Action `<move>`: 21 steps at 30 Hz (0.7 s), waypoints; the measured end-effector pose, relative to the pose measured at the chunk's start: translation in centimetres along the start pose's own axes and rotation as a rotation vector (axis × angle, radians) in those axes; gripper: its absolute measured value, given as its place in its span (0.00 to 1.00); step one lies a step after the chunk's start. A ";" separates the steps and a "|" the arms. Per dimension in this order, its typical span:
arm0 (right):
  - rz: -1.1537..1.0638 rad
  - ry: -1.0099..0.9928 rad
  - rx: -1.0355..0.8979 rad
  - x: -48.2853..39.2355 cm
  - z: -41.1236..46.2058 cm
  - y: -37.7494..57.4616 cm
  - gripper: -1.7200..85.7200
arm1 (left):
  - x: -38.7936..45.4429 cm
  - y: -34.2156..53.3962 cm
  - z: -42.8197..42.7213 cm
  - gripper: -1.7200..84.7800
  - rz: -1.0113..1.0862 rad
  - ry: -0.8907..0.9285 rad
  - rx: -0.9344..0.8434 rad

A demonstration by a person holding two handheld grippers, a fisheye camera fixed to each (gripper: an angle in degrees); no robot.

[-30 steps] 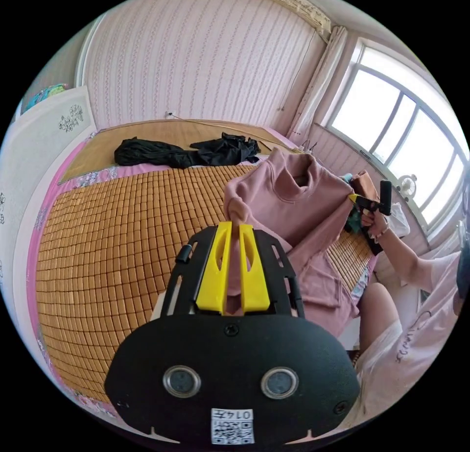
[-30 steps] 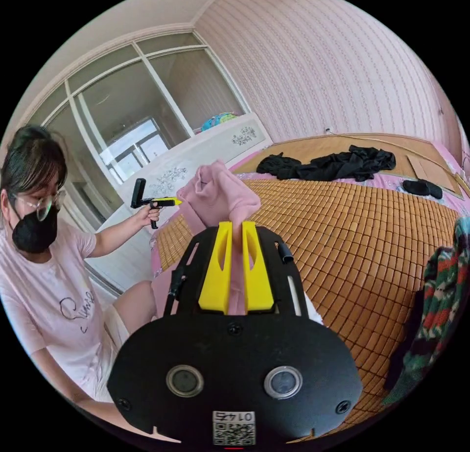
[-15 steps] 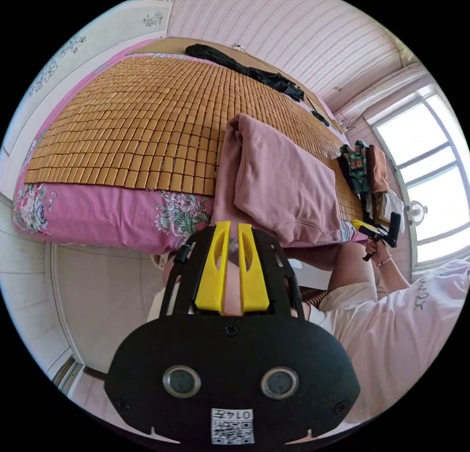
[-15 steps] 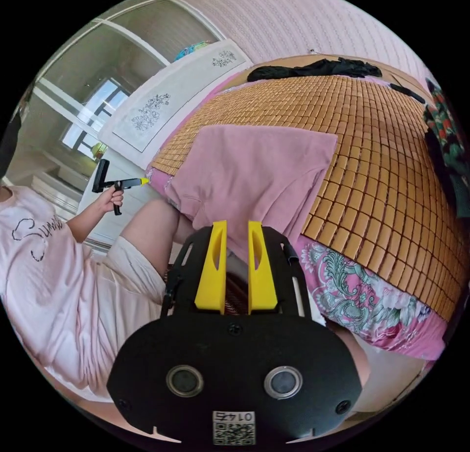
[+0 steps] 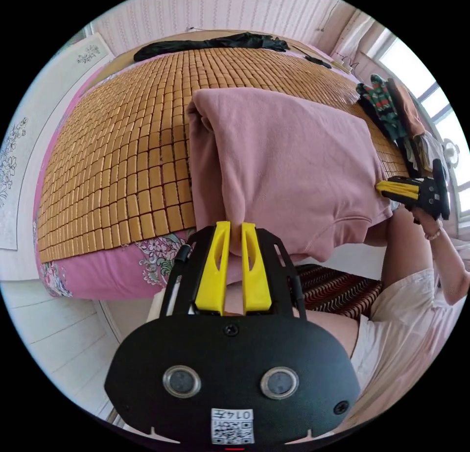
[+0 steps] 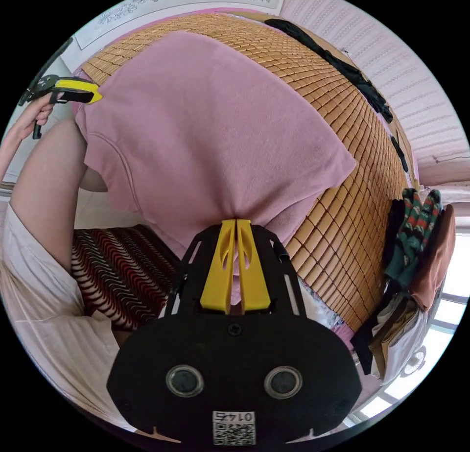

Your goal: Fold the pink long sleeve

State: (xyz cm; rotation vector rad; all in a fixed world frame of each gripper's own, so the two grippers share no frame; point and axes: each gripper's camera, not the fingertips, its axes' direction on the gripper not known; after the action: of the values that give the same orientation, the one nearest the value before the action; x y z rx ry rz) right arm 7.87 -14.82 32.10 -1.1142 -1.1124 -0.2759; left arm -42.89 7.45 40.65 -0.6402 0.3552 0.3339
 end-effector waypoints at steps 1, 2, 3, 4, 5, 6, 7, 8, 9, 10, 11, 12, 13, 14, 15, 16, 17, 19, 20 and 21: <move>0.000 -0.002 0.020 -0.3 0.1 0.0 0.01 | -0.1 0.0 0.5 0.07 -0.014 0.017 0.000; -0.010 -0.004 0.032 -0.5 0.0 0.1 0.01 | -0.2 -0.1 0.7 0.07 -0.024 0.027 -0.008; -0.010 -0.008 0.037 -0.5 -0.1 0.1 0.01 | -0.4 -0.1 0.8 0.08 -0.061 0.063 -0.015; -0.024 -0.025 0.027 -0.5 -0.4 0.0 0.01 | -0.8 0.3 0.6 0.08 -0.108 0.112 0.010; -0.053 -0.057 -0.008 -0.3 -1.0 -0.4 0.01 | -1.0 0.7 0.3 0.08 -0.121 0.135 0.034; -0.063 -0.073 -0.027 -0.2 -1.4 -0.6 0.01 | -1.0 1.6 -0.6 0.08 -0.136 0.141 0.077; -0.064 -0.089 -0.002 0.3 -2.6 -1.0 0.01 | -0.4 2.6 -1.7 0.07 -0.132 0.088 0.124; -0.060 -0.104 0.065 0.8 -4.0 -1.7 0.01 | 0.1 3.1 -2.4 0.07 -0.126 0.050 0.154; -0.060 -0.116 0.095 1.0 -4.7 -2.3 0.01 | 1.4 4.3 -3.5 0.05 -0.120 -0.004 0.238; -0.075 -0.155 0.136 1.2 -5.6 -4.1 0.01 | 3.2 5.0 -3.9 0.03 -0.084 0.011 0.311; -0.103 -0.193 0.170 1.1 -6.1 -6.5 0.01 | 4.4 5.1 -3.7 0.03 -0.052 0.034 0.329; -0.118 -0.202 0.187 0.9 -6.2 -7.7 0.01 | 6.9 4.9 -2.7 0.02 0.031 0.082 0.321; -0.141 -0.194 0.209 0.4 -6.1 -10.4 0.01 | 9.5 4.3 -1.0 0.01 0.109 0.117 0.287; -0.137 -0.155 0.216 -0.2 -5.6 -13.2 0.01 | 10.6 3.9 -0.2 0.01 0.135 0.131 0.264; -0.125 -0.134 0.205 -0.5 -5.1 -14.5 0.01 | 12.6 3.3 1.4 0.01 0.177 0.156 0.227; -0.123 -0.107 0.159 -1.1 -3.5 -16.9 0.01 | 14.1 2.8 2.6 0.01 0.216 0.172 0.221; -0.138 -0.086 0.032 -1.9 -0.6 -19.0 0.01 | 14.8 2.7 3.2 0.01 0.233 0.175 0.213; -0.138 -0.060 0.014 -2.2 0.5 -20.0 0.01 | 16.9 2.3 6.4 0.01 0.304 0.127 0.121; -0.179 -0.052 -0.023 -2.2 0.5 -20.4 0.01 | 17.4 2.4 7.7 0.01 0.325 0.109 0.067; -0.200 -0.055 -0.033 -2.1 0.5 -20.5 0.01 | 18.0 2.9 8.9 0.01 0.347 0.097 0.068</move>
State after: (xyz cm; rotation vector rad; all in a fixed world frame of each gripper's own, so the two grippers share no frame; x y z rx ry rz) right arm -7.15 -24.68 42.14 -1.0453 -1.2743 -0.4238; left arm -26.18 18.70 38.24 -0.5282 0.5704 0.6202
